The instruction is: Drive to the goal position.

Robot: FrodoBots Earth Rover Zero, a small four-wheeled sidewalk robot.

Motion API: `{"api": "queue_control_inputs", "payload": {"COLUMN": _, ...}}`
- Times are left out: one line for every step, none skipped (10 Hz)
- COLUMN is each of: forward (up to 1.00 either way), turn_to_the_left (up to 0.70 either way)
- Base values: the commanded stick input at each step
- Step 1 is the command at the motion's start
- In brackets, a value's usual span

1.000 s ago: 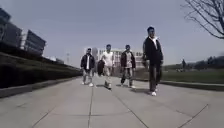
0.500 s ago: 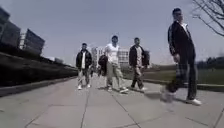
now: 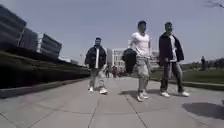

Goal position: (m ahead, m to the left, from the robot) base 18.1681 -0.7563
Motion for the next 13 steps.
{"api": "queue_control_inputs", "payload": {"forward": 0.70, "turn_to_the_left": 0.20}}
{"api": "queue_control_inputs", "payload": {"forward": 0.70, "turn_to_the_left": 0.00}}
{"api": "queue_control_inputs", "payload": {"forward": 0.70, "turn_to_the_left": 0.00}}
{"api": "queue_control_inputs", "payload": {"forward": 0.70, "turn_to_the_left": 0.00}}
{"api": "queue_control_inputs", "payload": {"forward": 0.70, "turn_to_the_left": 0.00}}
{"api": "queue_control_inputs", "payload": {"forward": 0.70, "turn_to_the_left": 0.00}}
{"api": "queue_control_inputs", "payload": {"forward": 0.70, "turn_to_the_left": 0.00}}
{"api": "queue_control_inputs", "payload": {"forward": 0.70, "turn_to_the_left": 0.00}}
{"api": "queue_control_inputs", "payload": {"forward": 0.70, "turn_to_the_left": 0.00}}
{"api": "queue_control_inputs", "payload": {"forward": 0.70, "turn_to_the_left": -0.24}}
{"api": "queue_control_inputs", "payload": {"forward": 0.70, "turn_to_the_left": -0.35}}
{"api": "queue_control_inputs", "payload": {"forward": 0.70, "turn_to_the_left": -0.35}}
{"api": "queue_control_inputs", "payload": {"forward": 0.70, "turn_to_the_left": -0.35}}
